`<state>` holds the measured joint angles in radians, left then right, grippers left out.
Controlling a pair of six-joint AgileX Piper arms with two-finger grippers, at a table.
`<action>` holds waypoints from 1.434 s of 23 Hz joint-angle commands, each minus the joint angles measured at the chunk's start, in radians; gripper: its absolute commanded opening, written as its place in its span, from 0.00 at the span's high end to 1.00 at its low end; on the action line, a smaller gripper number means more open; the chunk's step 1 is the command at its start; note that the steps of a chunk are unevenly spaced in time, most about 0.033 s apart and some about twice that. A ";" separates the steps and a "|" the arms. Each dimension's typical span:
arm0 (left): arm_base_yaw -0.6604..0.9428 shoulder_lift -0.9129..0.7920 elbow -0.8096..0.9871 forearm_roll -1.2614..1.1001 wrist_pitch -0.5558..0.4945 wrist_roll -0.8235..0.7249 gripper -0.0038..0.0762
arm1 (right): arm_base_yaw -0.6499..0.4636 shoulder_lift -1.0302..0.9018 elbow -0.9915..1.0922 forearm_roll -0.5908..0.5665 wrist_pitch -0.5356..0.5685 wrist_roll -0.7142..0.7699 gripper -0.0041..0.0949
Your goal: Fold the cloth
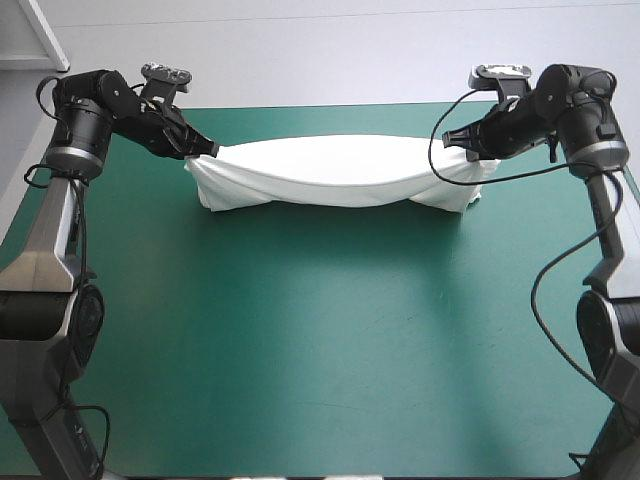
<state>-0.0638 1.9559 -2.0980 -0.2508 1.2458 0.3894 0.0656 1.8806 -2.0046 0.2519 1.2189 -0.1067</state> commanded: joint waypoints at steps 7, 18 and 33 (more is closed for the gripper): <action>-0.001 -0.341 0.558 0.039 0.038 -0.014 0.93 | 0.001 -0.365 0.525 -0.101 -0.038 -0.012 0.98; -0.001 -0.644 1.168 0.085 -0.034 -0.046 0.93 | 0.001 -0.553 1.099 -0.097 -0.040 -0.091 0.97; -0.001 -0.676 1.121 0.015 -0.274 -0.066 0.16 | 0.001 -0.752 1.139 -0.121 -0.221 -0.066 0.19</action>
<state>-0.0638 1.3115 -0.8963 -0.2081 1.0381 0.3425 0.0669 1.1553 -0.8445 0.1351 1.0218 -0.1777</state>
